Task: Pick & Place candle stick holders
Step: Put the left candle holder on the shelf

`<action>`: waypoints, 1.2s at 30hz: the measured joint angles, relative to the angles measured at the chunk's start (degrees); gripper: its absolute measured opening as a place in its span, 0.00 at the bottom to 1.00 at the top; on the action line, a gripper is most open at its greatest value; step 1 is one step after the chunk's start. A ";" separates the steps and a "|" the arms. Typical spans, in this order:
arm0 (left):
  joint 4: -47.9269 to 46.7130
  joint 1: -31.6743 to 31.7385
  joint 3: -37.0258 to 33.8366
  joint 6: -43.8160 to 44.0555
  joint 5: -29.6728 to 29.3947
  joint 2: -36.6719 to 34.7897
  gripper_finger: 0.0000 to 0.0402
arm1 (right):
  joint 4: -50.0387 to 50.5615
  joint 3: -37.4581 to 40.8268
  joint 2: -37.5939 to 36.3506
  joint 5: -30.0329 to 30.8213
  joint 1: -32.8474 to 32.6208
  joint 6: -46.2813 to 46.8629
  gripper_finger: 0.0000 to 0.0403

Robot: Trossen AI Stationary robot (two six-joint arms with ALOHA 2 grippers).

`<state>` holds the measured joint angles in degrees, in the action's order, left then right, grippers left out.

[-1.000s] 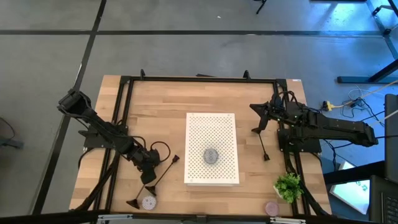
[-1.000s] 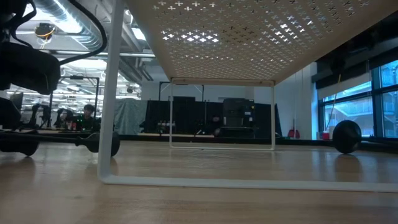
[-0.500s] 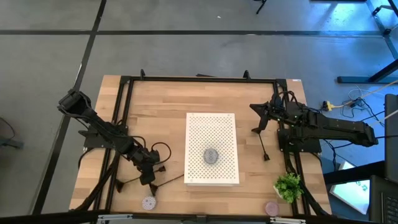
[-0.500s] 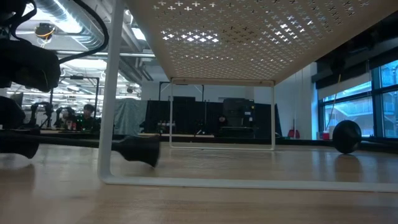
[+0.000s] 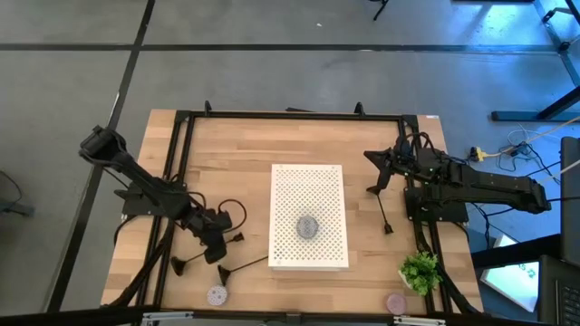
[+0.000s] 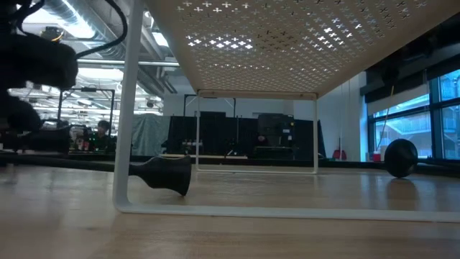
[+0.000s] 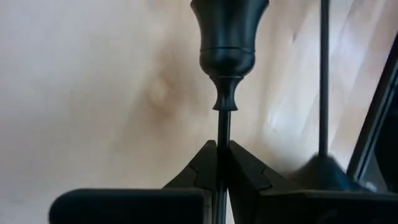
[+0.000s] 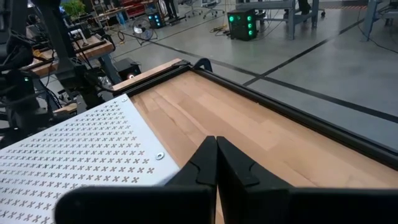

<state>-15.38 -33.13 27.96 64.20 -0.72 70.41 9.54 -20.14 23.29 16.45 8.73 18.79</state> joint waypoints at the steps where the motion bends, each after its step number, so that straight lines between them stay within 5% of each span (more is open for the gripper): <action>1: -0.84 0.41 0.01 -0.32 -1.32 -0.90 0.03 | -0.16 0.00 0.00 -0.02 -0.02 -0.01 0.00; 16: -7.82 8.92 0.03 -11.93 -21.19 -15.32 0.03 | -0.50 0.00 0.00 -0.02 -0.01 -0.22 0.00; 24: -7.47 14.45 0.03 -19.73 -26.23 -19.91 0.03 | -0.55 0.00 0.00 -0.02 -0.02 -0.35 0.00; 36: 10.53 15.70 0.03 -39.07 -43.12 -20.44 0.03 | -0.79 0.00 0.00 0.00 0.00 -0.81 0.00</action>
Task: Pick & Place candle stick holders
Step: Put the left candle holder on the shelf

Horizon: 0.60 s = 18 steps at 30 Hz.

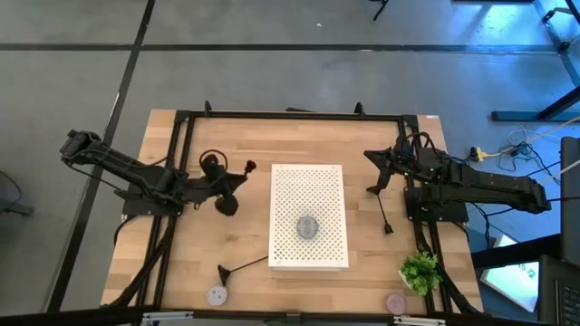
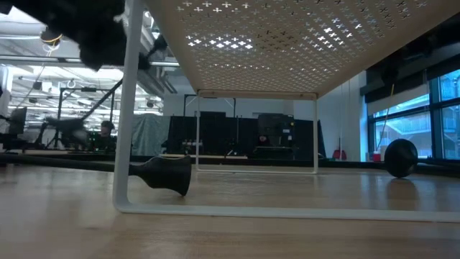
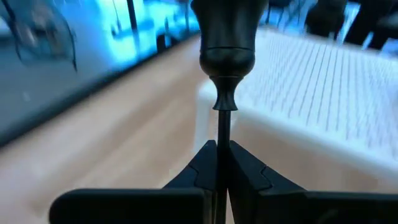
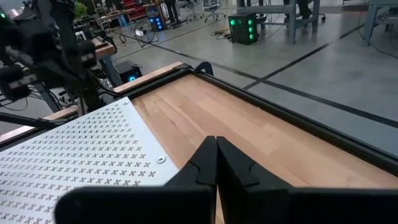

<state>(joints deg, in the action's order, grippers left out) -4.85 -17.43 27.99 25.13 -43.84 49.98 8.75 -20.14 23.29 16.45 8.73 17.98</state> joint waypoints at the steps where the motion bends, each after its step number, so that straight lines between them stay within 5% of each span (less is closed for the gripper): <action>1: 2.42 0.00 0.00 -2.32 -0.96 0.00 0.03 | -0.01 0.00 0.00 -0.02 -0.02 0.01 0.00; 11: 19.25 2.76 0.07 -21.81 -3.36 -2.83 0.03 | -0.07 0.00 0.00 0.00 0.00 0.00 0.00; 18: 23.28 9.37 0.07 -25.47 5.61 -5.29 0.03 | -0.60 0.00 0.14 0.46 0.00 -0.02 0.00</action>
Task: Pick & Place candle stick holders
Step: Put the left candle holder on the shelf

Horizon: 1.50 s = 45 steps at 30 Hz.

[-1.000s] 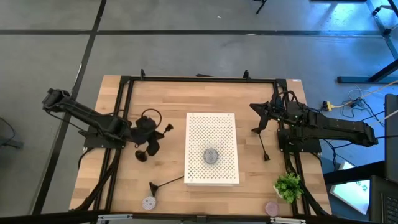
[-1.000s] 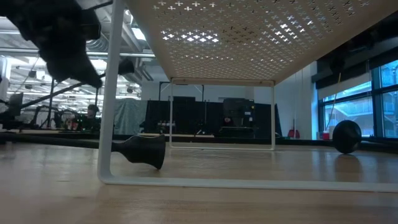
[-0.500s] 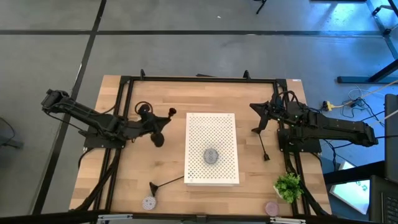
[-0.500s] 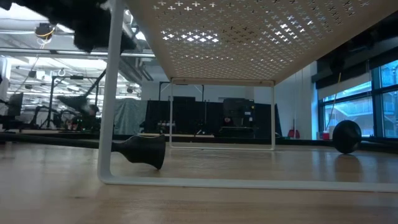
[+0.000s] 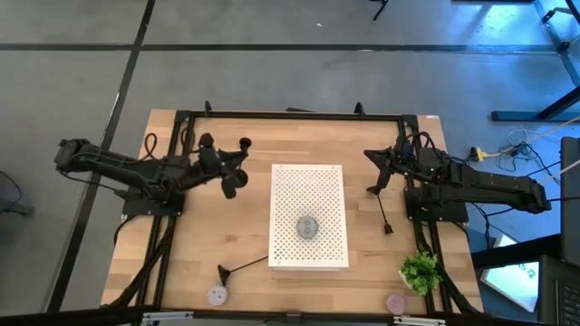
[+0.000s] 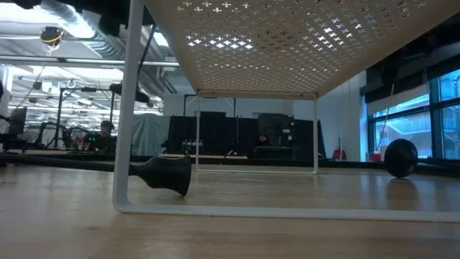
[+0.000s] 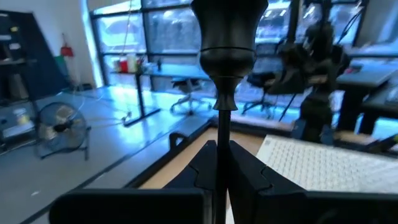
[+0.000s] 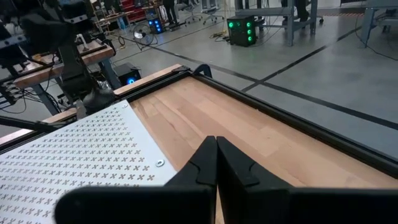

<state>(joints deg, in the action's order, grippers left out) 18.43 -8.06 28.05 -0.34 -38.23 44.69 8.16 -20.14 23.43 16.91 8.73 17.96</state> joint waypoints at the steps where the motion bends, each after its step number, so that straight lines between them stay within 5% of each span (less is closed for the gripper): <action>1: 0.90 1.23 0.09 -0.04 2.09 -0.02 0.03 | -0.08 0.00 0.14 0.00 -0.02 0.00 0.00; 15: 2.16 13.84 15.30 -4.92 27.11 11.61 0.03 | -3.00 0.00 4.37 0.00 -0.01 -0.69 0.00; 22: 13.99 13.93 18.27 -4.62 37.45 22.26 0.03 | -2.69 0.00 5.17 -0.02 -0.02 -0.83 0.00; 31: 15.20 9.72 23.28 -4.46 43.96 31.83 0.03 | -2.07 0.00 5.17 -0.44 -0.04 -0.42 0.00; 45: 20.39 -4.31 24.41 -13.66 47.19 30.46 0.03 | -3.22 0.00 6.33 -0.48 -0.03 -0.35 0.00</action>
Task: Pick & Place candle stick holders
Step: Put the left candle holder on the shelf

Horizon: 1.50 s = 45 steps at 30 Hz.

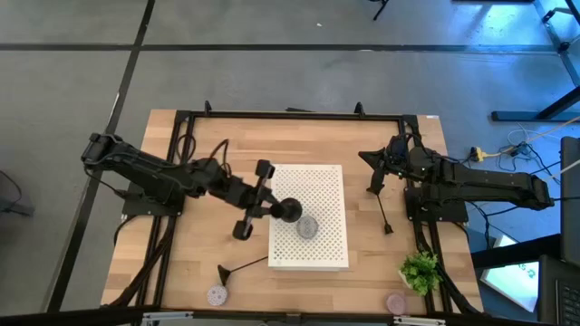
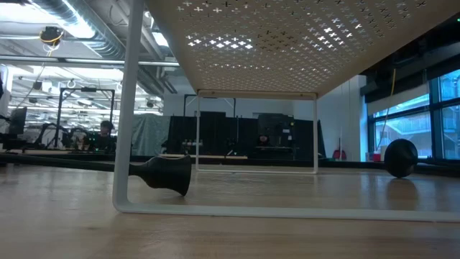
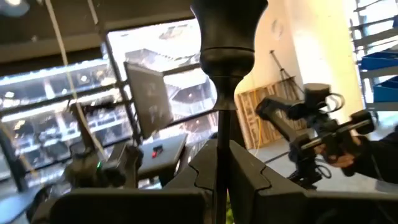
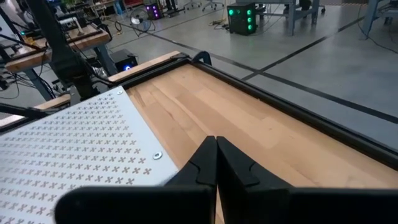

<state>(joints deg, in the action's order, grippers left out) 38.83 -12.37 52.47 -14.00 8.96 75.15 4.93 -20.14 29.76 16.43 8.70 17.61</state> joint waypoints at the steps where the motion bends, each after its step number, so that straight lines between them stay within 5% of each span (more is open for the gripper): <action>1: -0.47 -0.64 0.00 -0.41 -0.16 -0.52 0.03 | -0.01 0.00 0.32 0.00 -0.01 0.00 0.00; 10: 1.40 -3.72 2.16 6.25 9.43 0.98 0.03 | -1.26 0.00 3.90 -0.13 0.01 1.46 0.00; 18: 0.05 -5.62 9.84 6.89 9.03 9.66 0.03 | -3.68 0.00 5.91 -0.55 -0.01 1.48 0.00; 24: -8.50 2.03 17.02 8.60 9.21 12.09 0.03 | -5.37 0.00 6.34 -1.65 -0.01 1.46 0.00; 29: -12.81 11.45 21.22 13.49 15.50 10.91 0.03 | -6.21 0.00 6.34 -2.27 -0.01 1.46 0.00; 45: 1.91 22.13 9.71 22.73 13.68 11.28 0.03 | -6.06 0.00 6.34 -3.17 -0.12 1.44 0.00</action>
<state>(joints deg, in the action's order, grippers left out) 40.73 9.75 62.18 8.73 22.63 86.43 -1.13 -20.14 36.10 13.26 8.58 19.05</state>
